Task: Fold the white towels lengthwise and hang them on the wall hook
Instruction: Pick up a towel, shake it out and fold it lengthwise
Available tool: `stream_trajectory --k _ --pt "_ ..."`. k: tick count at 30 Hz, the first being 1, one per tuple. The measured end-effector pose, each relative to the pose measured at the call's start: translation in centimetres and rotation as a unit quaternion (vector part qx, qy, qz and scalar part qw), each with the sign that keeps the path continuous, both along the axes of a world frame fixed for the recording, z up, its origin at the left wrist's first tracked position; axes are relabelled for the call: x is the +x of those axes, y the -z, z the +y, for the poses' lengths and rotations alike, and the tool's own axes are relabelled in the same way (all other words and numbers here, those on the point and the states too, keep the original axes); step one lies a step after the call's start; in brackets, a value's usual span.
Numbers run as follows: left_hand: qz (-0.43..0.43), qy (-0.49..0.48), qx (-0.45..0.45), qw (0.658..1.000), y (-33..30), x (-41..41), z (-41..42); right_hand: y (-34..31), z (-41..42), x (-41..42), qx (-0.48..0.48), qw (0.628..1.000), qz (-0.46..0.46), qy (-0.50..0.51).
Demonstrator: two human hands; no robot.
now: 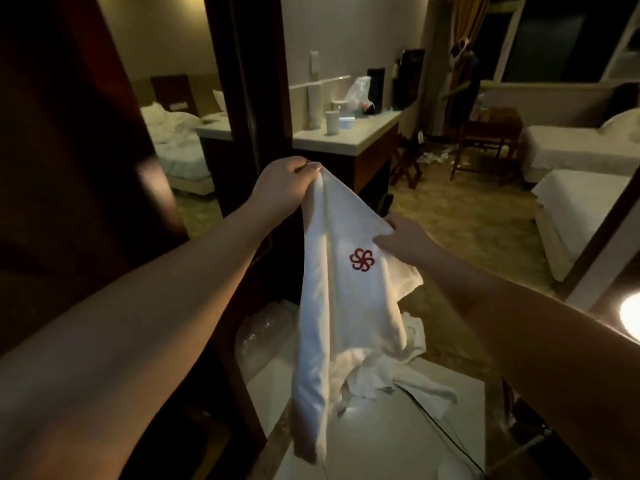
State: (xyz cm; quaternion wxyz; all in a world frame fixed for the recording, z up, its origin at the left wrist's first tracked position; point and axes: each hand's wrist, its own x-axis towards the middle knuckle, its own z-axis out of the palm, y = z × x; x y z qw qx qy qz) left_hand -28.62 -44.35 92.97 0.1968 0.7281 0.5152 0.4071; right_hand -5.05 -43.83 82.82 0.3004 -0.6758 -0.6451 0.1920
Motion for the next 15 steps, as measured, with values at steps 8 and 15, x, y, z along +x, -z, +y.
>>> stream_trajectory --k 8,15 --pt "-0.095 -0.008 0.012 0.995 -4.2 -10.2 -10.4 1.0 -8.9 -4.4 -0.106 0.989 -0.095 0.026" --pt "-0.178 -0.050 0.004 0.983 -6.0 -18.6 -19.5 0.8 -16.0 -9.4 -0.082 0.991 -0.068 0.084"
